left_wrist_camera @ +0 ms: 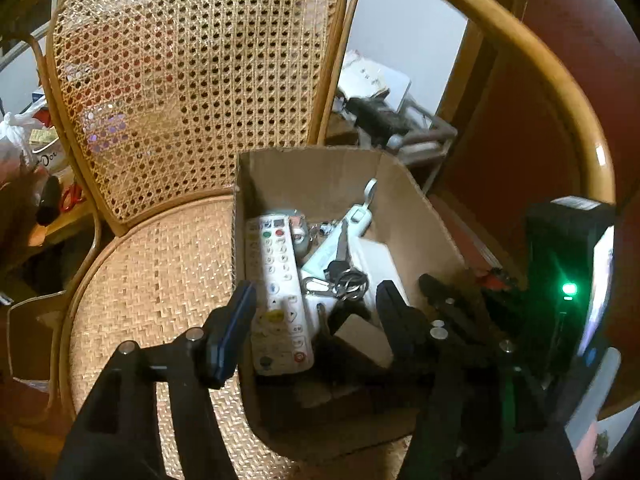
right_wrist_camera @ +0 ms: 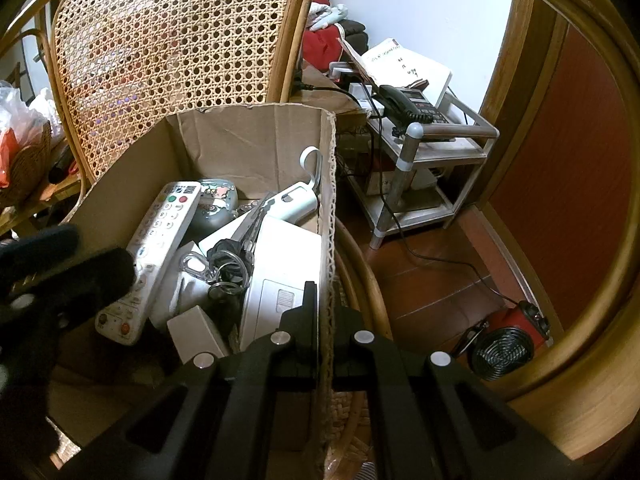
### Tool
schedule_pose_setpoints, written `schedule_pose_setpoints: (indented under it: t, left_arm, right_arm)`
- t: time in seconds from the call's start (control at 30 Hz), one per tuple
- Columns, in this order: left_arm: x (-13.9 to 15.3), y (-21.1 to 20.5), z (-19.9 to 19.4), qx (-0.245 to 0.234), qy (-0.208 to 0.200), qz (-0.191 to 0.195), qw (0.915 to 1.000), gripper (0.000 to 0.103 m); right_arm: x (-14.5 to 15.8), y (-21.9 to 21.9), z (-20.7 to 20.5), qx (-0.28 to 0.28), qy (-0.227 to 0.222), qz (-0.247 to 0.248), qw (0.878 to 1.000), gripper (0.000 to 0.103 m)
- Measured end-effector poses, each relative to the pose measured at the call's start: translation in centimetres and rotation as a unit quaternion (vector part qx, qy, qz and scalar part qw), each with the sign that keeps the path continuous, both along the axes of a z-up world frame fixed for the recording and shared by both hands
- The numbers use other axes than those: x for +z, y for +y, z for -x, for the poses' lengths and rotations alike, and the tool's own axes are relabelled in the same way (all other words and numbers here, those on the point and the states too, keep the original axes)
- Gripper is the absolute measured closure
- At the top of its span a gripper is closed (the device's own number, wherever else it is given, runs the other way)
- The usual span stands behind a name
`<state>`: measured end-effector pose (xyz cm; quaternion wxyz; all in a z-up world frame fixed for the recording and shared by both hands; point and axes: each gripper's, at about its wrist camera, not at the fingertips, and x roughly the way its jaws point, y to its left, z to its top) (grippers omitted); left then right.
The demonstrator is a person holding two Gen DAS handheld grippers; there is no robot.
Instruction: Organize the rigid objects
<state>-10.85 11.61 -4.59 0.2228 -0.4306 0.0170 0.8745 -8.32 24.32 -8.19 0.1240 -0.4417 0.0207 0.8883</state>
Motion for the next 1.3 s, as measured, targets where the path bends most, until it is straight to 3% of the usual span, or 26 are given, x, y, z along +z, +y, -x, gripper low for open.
schedule_pose_setpoints:
  t: [0.13,0.2,0.33,0.4,0.47,0.53,0.63,0.73,1.0,1.13,1.3]
  left_arm:
    - [0.6,-0.8,-0.7,-0.016,-0.001,-0.003,0.9999,0.041]
    - [1.3,-1.8,-1.2,0.003,0.013,0.006,0.9999,0.026]
    - [2.5,-4.4,-2.2,0.020,0.027,-0.014,0.9994,0.013]
    - [2.9,-5.9,-2.4,0.039,0.035,0.001,0.9986,0.010]
    - [3.0,-7.5,-2.7,0.058,0.039,0.009,0.9975,0.008]
    - [2.9,-8.8,-3.0,0.073,0.044,0.026,0.9960,0.004]
    - [2.7,-10.6,-3.9,0.084,0.051,0.035,0.9945,0.004]
    - [2.5,-12.5,-5.0,0.105,0.060,0.044,0.9916,0.004]
    - [3.5,-14.2,-8.6,0.123,0.108,0.027,0.9862,0.000]
    - [4.2,-13.9,-10.8,0.127,0.142,0.030,0.9813,0.000]
    - [4.1,-14.3,-12.5,0.133,0.149,0.026,0.9795,0.000]
  right_arm:
    - [0.0,-0.2,0.0,0.000,0.001,-0.004,1.000,0.098]
    - [0.1,-0.1,0.0,0.001,0.001,-0.007,1.000,0.098]
    - [0.4,-0.1,-0.1,0.003,0.009,-0.007,1.000,0.093]
    - [0.7,-0.5,-0.2,0.008,0.019,-0.020,1.000,0.079]
    - [1.1,-1.1,-0.5,0.012,0.024,-0.031,0.999,0.046]
    - [1.6,-1.9,-0.9,0.021,0.033,-0.036,0.999,0.032]
    - [2.8,-3.4,-1.8,0.036,0.049,-0.053,0.997,0.029]
    - [4.2,-4.4,-3.2,0.038,0.074,-0.061,0.995,0.020]
    - [7.2,-6.4,-8.5,0.048,0.127,-0.048,0.990,0.019]
    - [7.6,-7.2,-11.0,0.052,0.138,-0.029,0.989,0.019]
    - [7.3,-8.3,-13.9,0.058,0.147,-0.031,0.987,0.019]
